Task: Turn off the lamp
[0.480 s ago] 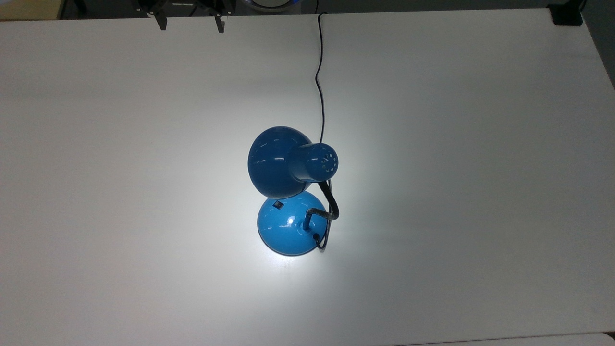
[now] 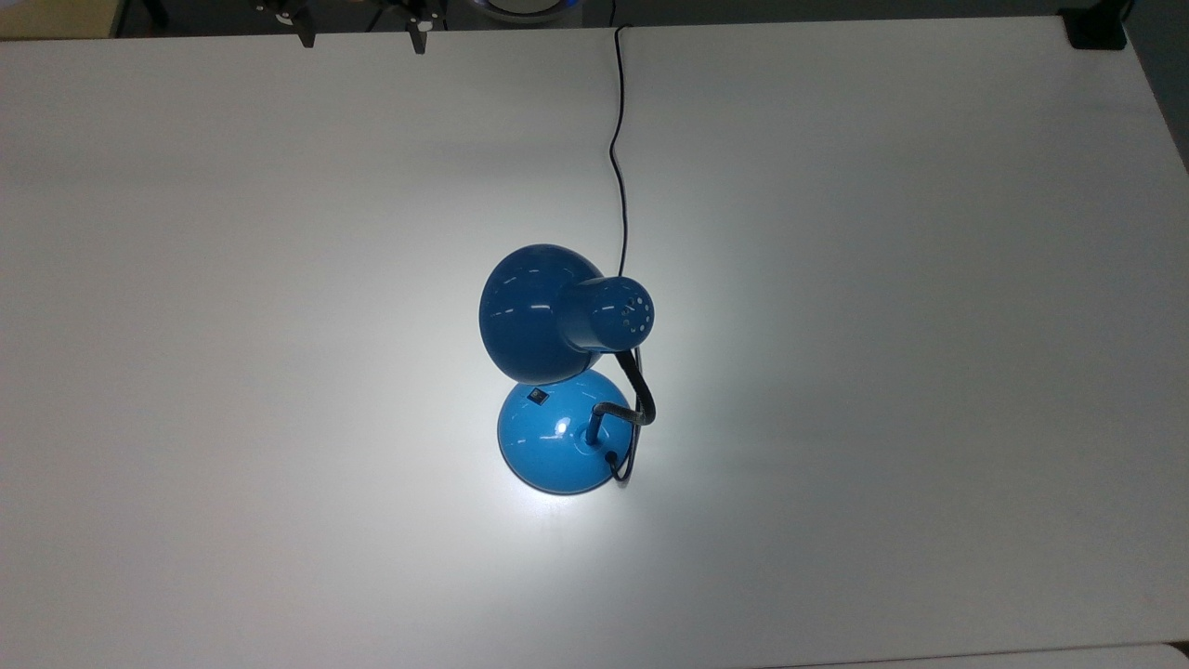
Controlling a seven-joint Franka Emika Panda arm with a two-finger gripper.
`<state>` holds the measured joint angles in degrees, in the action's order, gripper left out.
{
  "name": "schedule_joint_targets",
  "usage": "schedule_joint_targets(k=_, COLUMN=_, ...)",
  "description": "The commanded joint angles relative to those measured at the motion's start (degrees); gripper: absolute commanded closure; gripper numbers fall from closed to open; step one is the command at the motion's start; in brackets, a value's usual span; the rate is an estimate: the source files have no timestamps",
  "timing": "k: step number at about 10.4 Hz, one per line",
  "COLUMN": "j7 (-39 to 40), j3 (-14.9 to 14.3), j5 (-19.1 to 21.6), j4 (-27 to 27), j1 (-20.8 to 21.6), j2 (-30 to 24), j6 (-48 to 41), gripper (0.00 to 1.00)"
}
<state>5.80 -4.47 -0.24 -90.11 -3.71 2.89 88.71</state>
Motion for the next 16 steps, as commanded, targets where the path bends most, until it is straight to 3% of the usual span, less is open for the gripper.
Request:
schedule_joint_targets(k=1, j7=1.3, j3=-0.4, j5=-0.5, j4=0.4, j1=0.5, j2=-0.7, j6=-1.8, gripper=0.31)
schedule_joint_targets(k=2, j7=6.1, j3=-0.5, j5=-0.3, j4=0.4, j1=0.5, j2=-0.5, j6=-1.6, gripper=0.56)
schedule_joint_targets(k=3, j7=11.3, j3=-0.5, j5=-0.4, j4=0.3, j1=0.6, j2=-0.3, j6=-1.7, gripper=0.65)
schedule_joint_targets(k=4, j7=13.7, j3=-0.4, j5=-0.2, j4=0.0, j1=0.7, j2=0.2, j6=-1.2, gripper=0.87)
schedule_joint_targets(k=5, j7=14.9, j3=-0.4, j5=1.0, j4=-0.2, j1=0.9, j2=1.3, j6=0.6, gripper=1.00)
schedule_joint_targets(k=8, j7=22.8, j3=0.0, j5=2.7, j4=-4.8, j1=3.3, j2=7.4, j6=18.4, gripper=1.00)
schedule_joint_targets(k=9, j7=26.9, j3=-0.1, j5=5.9, j4=-4.8, j1=3.4, j2=10.7, j6=24.6, gripper=1.00)
schedule_joint_targets(k=13, j7=40.9, j3=1.0, j5=13.7, j4=-5.6, j1=3.5, j2=18.4, j6=37.5, gripper=1.00)
schedule_joint_targets(k=15, j7=41.5, j3=2.8, j5=17.5, j4=-5.4, j1=3.5, j2=21.4, j6=44.4, gripper=1.00)
schedule_joint_targets(k=16, j7=42.1, j3=4.0, j5=17.5, j4=-5.3, j1=3.4, j2=22.9, j6=46.6, gripper=1.00)
